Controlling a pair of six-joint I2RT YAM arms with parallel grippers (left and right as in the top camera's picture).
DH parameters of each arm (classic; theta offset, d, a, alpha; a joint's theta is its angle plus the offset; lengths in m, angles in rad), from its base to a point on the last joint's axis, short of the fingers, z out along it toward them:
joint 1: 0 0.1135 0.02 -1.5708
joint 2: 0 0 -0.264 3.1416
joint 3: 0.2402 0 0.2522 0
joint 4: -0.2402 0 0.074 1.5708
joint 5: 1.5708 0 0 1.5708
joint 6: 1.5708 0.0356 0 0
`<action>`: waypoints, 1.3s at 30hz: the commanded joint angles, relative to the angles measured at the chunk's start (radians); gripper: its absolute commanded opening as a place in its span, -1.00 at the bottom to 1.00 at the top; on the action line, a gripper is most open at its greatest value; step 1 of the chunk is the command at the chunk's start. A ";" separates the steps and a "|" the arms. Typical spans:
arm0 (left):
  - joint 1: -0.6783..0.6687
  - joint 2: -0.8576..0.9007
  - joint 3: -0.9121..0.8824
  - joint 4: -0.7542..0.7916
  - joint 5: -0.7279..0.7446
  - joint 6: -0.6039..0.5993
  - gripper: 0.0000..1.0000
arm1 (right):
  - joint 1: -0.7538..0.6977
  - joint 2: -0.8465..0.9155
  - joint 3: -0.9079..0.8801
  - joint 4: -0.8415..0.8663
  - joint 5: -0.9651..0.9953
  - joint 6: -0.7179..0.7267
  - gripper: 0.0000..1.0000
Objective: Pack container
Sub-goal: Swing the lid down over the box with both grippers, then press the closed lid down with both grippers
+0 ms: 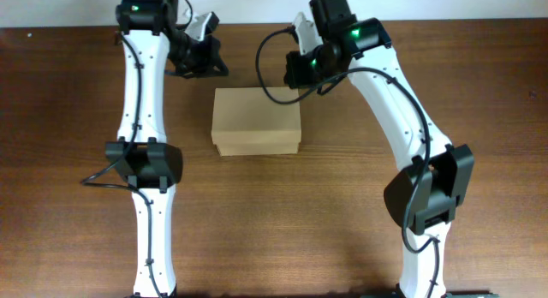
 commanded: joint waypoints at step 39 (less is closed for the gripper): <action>-0.231 -0.782 -1.214 0.364 -0.630 -0.027 -0.95 | 0.095 -0.238 -0.252 -0.150 0.320 -0.030 -0.92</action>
